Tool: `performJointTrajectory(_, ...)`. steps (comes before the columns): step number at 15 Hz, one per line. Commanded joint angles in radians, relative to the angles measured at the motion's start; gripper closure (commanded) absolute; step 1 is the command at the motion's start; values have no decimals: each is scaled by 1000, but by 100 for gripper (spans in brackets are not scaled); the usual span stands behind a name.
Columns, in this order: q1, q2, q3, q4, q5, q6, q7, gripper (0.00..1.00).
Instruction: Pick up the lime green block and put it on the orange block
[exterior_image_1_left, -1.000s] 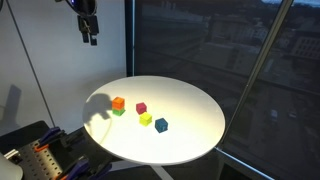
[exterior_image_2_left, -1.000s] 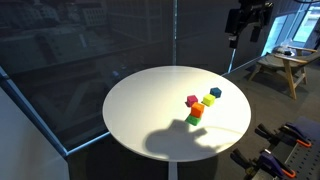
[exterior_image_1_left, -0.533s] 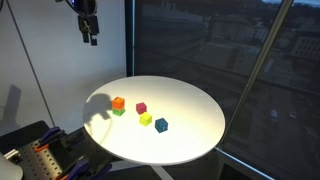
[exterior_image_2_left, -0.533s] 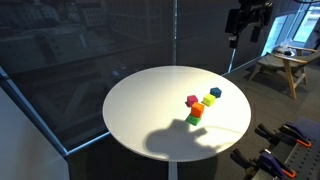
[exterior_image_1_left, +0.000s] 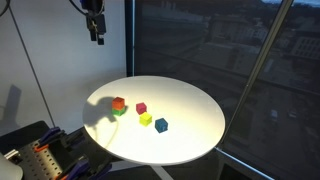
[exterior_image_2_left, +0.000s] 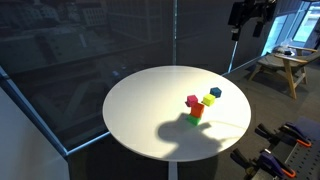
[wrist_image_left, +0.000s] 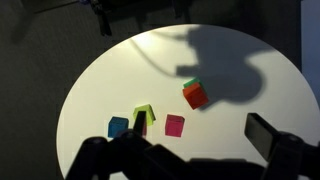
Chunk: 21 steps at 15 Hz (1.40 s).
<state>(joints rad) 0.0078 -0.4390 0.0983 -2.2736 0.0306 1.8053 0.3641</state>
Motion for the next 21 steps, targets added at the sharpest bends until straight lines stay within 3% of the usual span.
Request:
performJointTrajectory(1, -19, 24, -41, 37, 36, 15, -31, 0)
performJointTrajectory(9, -45, 85, -96, 63, 69, 130, -45, 0)
performJointTrajectory(21, -62, 295, -121, 144, 61, 242, -42, 0)
